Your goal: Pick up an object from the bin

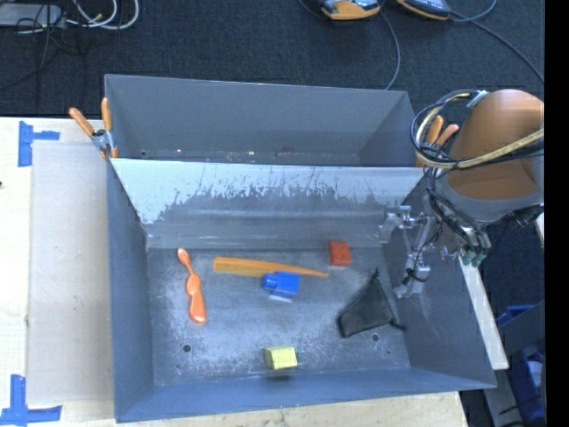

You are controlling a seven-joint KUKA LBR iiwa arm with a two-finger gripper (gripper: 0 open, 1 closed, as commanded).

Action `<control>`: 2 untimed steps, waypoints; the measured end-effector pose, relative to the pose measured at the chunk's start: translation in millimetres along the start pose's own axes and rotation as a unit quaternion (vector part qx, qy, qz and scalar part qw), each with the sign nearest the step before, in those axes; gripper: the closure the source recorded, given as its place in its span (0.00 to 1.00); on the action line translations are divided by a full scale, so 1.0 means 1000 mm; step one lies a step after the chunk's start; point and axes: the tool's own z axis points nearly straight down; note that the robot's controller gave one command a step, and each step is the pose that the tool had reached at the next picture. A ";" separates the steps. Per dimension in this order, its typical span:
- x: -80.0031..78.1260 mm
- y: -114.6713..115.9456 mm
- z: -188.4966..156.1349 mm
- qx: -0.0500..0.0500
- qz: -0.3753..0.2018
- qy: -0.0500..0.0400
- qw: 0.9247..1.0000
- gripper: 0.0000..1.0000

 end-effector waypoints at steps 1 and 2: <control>-0.002 0.000 -0.005 0.001 -0.001 -0.004 1.000 0.00; -0.009 0.011 0.034 0.001 0.034 -0.005 0.999 0.00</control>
Offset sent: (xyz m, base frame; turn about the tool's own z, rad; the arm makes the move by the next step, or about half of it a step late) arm 0.0133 0.0237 -0.0751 0.1310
